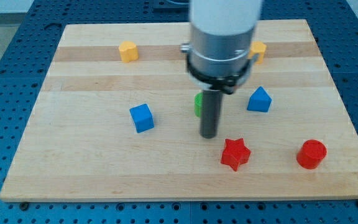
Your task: Move red star closer to red circle
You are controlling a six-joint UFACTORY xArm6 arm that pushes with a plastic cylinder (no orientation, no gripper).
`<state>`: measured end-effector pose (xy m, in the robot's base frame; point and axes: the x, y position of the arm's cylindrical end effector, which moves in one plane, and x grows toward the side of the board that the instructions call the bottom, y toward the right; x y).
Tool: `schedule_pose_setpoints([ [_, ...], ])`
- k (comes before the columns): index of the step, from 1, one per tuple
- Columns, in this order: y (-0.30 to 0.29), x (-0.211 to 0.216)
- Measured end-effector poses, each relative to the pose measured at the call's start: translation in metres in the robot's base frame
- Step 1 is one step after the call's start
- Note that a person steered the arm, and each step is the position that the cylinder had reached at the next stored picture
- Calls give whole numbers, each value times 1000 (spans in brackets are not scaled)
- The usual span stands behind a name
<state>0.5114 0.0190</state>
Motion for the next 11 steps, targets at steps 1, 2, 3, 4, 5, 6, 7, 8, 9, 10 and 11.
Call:
schedule_pose_setpoints([
  [1,-19,5],
  [2,-25,5],
  [3,-66,21],
  [4,-72,49],
  [5,-43,55],
  [6,-5,45],
  [7,28,42],
  [8,65,42],
  [9,98,42],
  [10,115,33],
  [11,114,22],
])
